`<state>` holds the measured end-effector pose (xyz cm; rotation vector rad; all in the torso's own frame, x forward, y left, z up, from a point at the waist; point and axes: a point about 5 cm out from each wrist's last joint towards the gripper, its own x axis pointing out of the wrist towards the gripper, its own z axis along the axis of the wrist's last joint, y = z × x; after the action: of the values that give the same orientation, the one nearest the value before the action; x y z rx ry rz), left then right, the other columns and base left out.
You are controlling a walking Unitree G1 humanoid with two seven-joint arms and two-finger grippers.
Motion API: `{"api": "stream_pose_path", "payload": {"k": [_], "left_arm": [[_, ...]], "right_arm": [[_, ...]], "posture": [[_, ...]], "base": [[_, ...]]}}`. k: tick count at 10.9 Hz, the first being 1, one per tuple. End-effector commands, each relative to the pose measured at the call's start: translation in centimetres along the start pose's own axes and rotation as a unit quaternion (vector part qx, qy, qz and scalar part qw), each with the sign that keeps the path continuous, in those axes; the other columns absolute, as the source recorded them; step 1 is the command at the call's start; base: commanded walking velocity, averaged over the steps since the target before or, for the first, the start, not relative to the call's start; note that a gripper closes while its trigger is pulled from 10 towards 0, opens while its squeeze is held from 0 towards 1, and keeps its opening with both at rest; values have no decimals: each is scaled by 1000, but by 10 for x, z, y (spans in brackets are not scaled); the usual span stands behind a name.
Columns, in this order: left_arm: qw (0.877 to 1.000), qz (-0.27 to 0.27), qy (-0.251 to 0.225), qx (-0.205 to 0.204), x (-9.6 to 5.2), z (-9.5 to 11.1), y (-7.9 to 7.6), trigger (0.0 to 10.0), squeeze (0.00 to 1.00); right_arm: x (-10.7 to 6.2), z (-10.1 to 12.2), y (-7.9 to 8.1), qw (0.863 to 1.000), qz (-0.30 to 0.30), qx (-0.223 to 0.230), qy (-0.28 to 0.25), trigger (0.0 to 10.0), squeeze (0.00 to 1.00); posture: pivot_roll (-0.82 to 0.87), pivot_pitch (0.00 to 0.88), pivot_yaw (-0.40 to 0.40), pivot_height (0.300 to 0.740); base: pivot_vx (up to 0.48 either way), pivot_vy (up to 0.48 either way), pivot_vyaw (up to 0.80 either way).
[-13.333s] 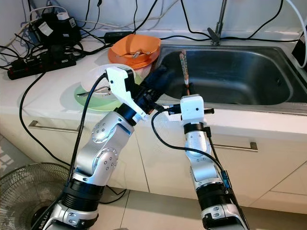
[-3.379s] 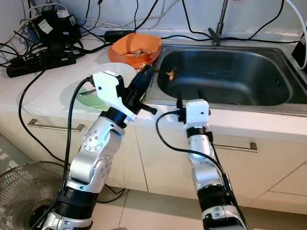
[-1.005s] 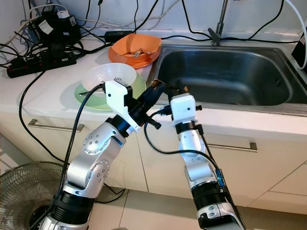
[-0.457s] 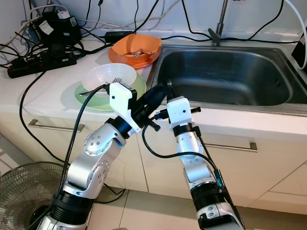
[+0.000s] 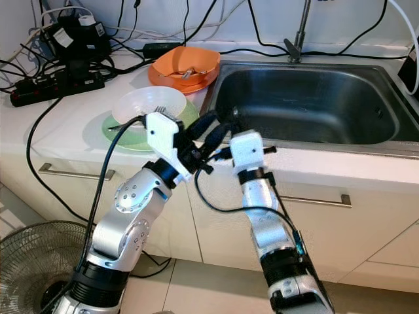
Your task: Kitchen organization
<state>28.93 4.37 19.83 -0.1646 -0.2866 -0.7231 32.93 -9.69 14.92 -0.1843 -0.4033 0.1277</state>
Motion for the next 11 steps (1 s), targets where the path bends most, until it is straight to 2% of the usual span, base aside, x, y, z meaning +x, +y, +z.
{"api": "stream_pose_path", "payload": {"k": [1, 3, 4, 5, 7, 8, 9, 11], "left_arm": [[1000, 8, 3, -8, -2, -2, 2, 10000, 0], [1000, 21, 1, -13, -5, -1, 6, 10000, 0], [999, 43, -6, -18, -6, 0, 12, 10000, 0], [996, 78, -18, -28, -6, 2, 21, 10000, 0], [988, 140, -40, -47, -8, 7, 37, 10000, 0], [989, 140, -25, -34, -10, 4, 39, 10000, 0], [993, 117, 19, 0, -13, -10, 35, 10000, 0], [995, 89, 55, 5, -15, -24, 25, 10000, 0]], "right_arm": [[6, 2, -5, 1000, -20, 7, 1, 0, 0], [15, 4, -23, 999, -49, -6, -3, 0, 0], [19, 5, -31, 998, -65, -9, -1, 10000, 0], [22, 4, -38, 997, -73, -15, 3, 10000, 0], [21, 1, -40, 997, -75, -19, 8, 10000, 0], [21, -1, -41, 997, -79, -23, 14, 10000, 0], [24, -1, -47, 996, -87, -25, 16, 10000, 0], [32, 0, -59, 995, -94, -41, 17, 10000, 0]], "posture": [[75, 0, 88, 740], [74, 0, 89, 740], [72, 0, 90, 740], [73, 0, 88, 740], [73, 0, 87, 740], [76, 0, 88, 740], [74, 0, 90, 740], [76, 0, 85, 740]], "base": [[0, 0, 0], [0, 0, 0], [0, 0, 0], [0, 0, 0], [0, 0, 0], [0, 0, 0], [0, 0, 0], [0, 0, 0]]}}
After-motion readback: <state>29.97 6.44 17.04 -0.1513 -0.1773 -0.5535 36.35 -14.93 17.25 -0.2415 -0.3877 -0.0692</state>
